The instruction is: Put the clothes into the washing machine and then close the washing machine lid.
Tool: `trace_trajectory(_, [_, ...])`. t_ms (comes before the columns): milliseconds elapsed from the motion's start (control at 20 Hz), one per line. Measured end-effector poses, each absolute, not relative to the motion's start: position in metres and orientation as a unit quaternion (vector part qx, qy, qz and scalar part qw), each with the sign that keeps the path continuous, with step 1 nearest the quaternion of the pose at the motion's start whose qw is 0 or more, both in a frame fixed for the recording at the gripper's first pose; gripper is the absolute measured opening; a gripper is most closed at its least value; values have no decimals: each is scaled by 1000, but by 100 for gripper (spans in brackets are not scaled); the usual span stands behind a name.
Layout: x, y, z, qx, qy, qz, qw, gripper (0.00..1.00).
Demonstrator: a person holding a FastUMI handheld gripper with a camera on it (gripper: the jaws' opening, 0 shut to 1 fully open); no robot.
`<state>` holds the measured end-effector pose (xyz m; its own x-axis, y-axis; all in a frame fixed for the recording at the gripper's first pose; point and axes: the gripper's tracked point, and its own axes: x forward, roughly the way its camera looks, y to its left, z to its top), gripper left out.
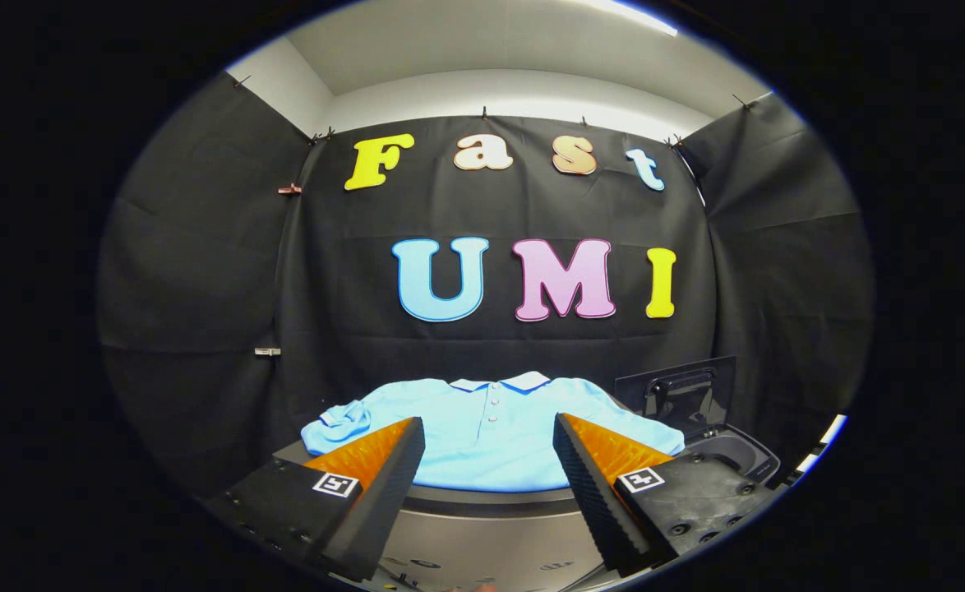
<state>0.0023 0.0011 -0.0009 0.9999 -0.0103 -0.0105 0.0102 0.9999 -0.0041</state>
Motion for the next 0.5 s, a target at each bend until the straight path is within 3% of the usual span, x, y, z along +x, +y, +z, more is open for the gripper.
trace_trajectory(500, [81, -4, 16, -20, 50, -15, 998, 98])
